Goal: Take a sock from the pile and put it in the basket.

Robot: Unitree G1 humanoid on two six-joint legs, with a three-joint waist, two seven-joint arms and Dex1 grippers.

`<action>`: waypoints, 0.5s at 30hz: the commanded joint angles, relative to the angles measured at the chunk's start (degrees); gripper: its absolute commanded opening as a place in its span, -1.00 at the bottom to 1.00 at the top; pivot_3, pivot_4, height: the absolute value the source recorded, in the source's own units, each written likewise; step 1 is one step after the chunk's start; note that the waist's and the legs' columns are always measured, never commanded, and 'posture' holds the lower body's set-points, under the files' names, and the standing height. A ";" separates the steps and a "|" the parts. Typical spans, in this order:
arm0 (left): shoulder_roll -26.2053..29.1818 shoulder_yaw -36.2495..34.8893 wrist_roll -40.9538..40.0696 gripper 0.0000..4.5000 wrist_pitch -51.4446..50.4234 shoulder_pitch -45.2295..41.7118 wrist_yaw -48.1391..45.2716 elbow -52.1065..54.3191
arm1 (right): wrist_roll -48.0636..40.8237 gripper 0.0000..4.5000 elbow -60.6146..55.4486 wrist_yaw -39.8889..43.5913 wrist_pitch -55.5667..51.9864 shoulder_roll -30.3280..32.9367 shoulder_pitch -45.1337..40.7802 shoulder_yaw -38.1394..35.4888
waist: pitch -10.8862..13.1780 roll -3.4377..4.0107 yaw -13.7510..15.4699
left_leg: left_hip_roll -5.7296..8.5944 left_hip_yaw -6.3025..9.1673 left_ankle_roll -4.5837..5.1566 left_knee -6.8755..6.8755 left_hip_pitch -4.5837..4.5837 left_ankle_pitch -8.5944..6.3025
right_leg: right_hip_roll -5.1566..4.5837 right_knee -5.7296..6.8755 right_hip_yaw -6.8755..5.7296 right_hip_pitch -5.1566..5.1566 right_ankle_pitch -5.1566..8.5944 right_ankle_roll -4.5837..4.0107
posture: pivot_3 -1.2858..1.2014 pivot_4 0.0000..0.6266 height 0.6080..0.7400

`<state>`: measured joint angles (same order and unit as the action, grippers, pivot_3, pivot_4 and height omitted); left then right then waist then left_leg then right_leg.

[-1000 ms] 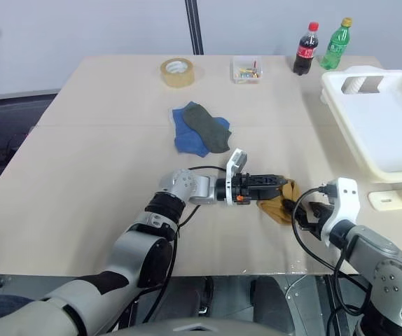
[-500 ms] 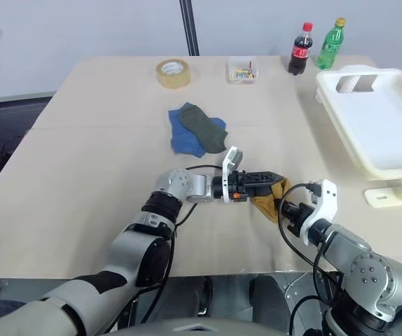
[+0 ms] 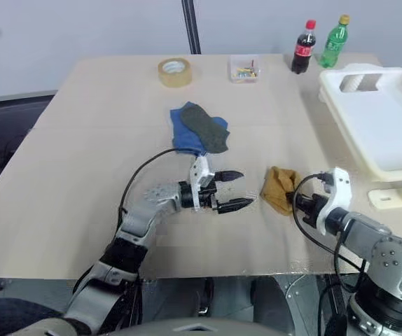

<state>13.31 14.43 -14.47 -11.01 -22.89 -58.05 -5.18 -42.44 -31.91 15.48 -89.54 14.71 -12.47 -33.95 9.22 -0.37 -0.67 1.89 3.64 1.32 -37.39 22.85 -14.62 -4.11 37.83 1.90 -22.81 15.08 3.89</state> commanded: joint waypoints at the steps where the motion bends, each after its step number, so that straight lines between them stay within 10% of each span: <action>1: 0.48 -0.26 -0.58 1.00 6.61 2.64 -0.49 6.88 | -2.28 -0.98 0.40 3.08 0.51 4.50 -2.40 -0.70 | 0.00 0.00 0.08 | 0.00 0.00 0.00 0.00 0.00 0.00 | 0.00 -0.01 -0.01 0.00 0.00 0.00 | 0.03 -0.52 0.97; 15: -0.43 -2.27 -6.41 1.00 7.74 5.73 1.41 11.94 | -5.60 -0.98 10.77 9.64 -2.96 21.75 -14.42 -5.05 | 0.04 0.02 -0.09 | -0.01 -0.03 0.08 -0.10 0.01 -0.02 | 0.09 0.04 -0.10 0.06 0.00 0.02 | 0.03 -0.52 0.97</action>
<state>13.54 12.43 -20.33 -5.43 -16.93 -57.01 5.59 -46.77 -22.69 23.65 -92.13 33.88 -24.63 -35.16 9.26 -0.35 -0.75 1.88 3.62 1.41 -37.49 22.86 -14.64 -4.02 37.87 1.78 -22.74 15.08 3.91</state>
